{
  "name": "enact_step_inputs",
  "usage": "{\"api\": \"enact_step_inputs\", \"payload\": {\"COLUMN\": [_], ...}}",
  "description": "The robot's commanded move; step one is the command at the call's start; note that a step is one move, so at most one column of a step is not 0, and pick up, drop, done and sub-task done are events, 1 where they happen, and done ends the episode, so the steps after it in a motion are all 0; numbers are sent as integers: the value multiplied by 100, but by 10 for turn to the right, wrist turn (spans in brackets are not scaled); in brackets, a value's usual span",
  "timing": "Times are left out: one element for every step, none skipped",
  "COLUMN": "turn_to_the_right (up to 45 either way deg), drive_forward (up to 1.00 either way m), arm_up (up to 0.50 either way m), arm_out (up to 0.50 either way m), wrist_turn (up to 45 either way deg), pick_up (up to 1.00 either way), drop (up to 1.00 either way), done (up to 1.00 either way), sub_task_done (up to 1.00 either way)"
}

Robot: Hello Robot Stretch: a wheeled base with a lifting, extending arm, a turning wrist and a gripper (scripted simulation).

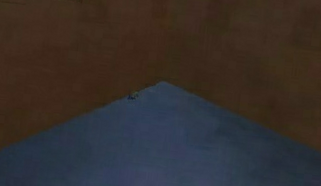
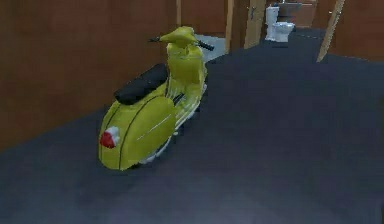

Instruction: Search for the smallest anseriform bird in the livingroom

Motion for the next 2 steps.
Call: {"api": "enact_step_inputs", "payload": {"turn_to_the_right": [450,450], "drive_forward": [0,0], "arm_up": [0,0], "arm_out": [0,0], "wrist_turn": [0,0], "pick_up": [0,0], "drop": [0,0], "done": [0,0], "sub_task_done": [0,0]}}
